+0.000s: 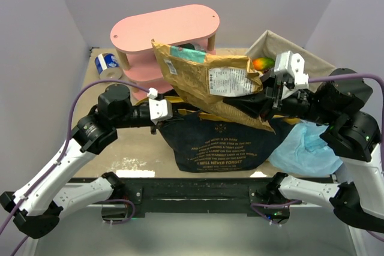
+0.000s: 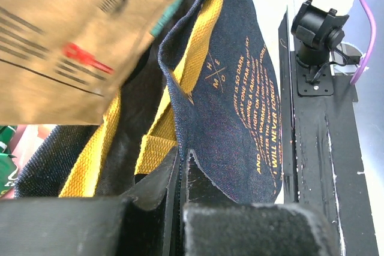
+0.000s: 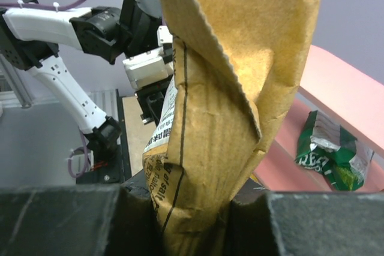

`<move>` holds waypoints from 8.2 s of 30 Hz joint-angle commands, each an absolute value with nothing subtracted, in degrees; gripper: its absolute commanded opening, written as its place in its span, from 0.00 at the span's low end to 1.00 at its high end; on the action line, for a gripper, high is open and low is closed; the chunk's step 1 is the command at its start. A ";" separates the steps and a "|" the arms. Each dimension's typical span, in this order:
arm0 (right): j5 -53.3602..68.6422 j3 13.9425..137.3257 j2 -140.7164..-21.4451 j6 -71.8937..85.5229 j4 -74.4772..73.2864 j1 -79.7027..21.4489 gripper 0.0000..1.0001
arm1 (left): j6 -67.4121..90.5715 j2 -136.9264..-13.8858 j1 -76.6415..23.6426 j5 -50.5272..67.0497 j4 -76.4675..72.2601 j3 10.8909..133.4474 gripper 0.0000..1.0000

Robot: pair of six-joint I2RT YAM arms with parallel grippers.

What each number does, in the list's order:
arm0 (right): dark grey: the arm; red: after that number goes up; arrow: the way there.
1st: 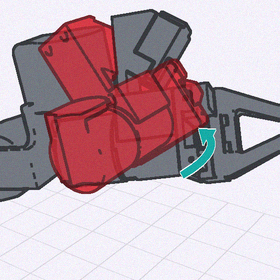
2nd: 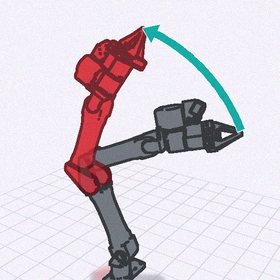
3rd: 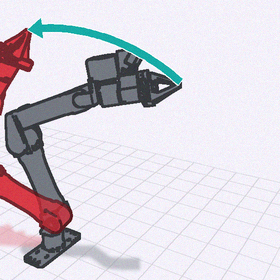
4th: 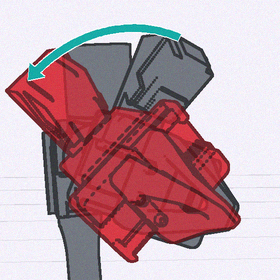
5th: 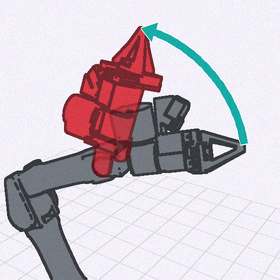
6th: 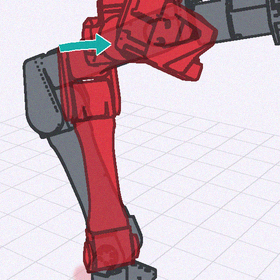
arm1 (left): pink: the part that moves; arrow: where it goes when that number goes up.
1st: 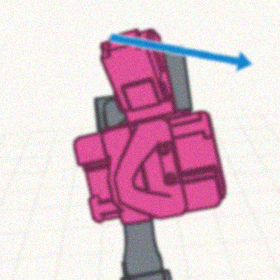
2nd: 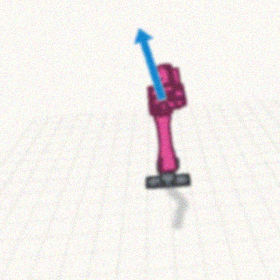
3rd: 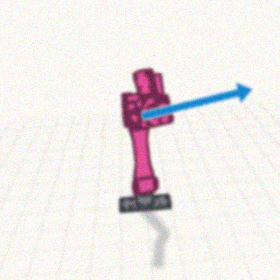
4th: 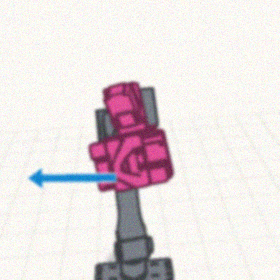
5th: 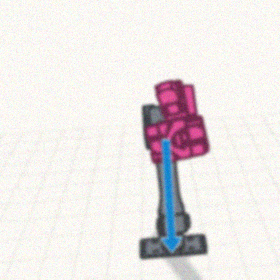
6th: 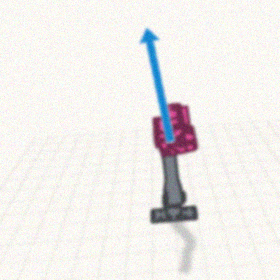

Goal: Place the mixed food into the grocery bags and tie them

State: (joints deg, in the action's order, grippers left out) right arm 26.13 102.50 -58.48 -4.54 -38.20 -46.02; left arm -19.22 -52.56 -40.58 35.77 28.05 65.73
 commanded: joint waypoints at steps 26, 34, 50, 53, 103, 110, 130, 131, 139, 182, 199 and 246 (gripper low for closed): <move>-9.29 113.21 -75.59 -22.06 -61.17 -46.05 0.00 | -21.97 -47.90 -40.69 32.45 29.97 67.33 0.00; -21.00 103.80 -71.99 -24.61 -67.93 -46.05 0.00 | -23.55 -48.51 -40.69 24.54 30.23 68.11 0.00; -28.58 97.04 -75.32 -45.93 -47.04 -46.05 0.00 | -24.52 -50.89 -40.69 24.08 32.69 70.84 0.00; -21.55 97.73 -75.93 -49.38 -40.80 -46.05 0.00 | -24.35 -51.24 -40.78 26.62 33.13 70.75 0.00; -0.88 99.84 -72.52 -30.15 -66.54 -45.62 0.80 | -28.39 -40.69 -40.69 1.49 24.08 61.43 0.00; 1.32 97.30 -61.36 -30.59 -53.74 -45.62 0.97 | -28.30 -41.57 -40.69 2.02 23.99 61.52 0.00; -15.46 102.75 -79.80 -25.65 -48.70 -45.53 0.96 | -29.79 -39.20 -40.69 -9.93 14.77 54.32 0.00; -16.43 100.92 -79.72 -26.10 -47.73 -45.61 0.96 | -30.06 -39.03 -40.69 -10.28 14.50 54.14 0.00; -11.53 98.00 -81.20 -27.16 -45.87 -45.53 0.66 | -32.25 -37.97 -40.61 -16.60 10.74 52.74 0.00; 1.75 89.21 -83.14 13.09 -5.36 -35.08 0.89 | -55.81 -2.99 -40.25 -37.53 -31.29 25.67 0.00; 15.38 87.18 -98.87 9.31 11.69 -25.76 0.92 | -46.32 -3.87 -40.25 -34.37 -15.92 32.51 0.00; -7.12 81.38 -63.56 -2.99 -18.98 -25.40 0.00 | -18.11 -43.59 -40.25 10.89 37.96 77.08 0.84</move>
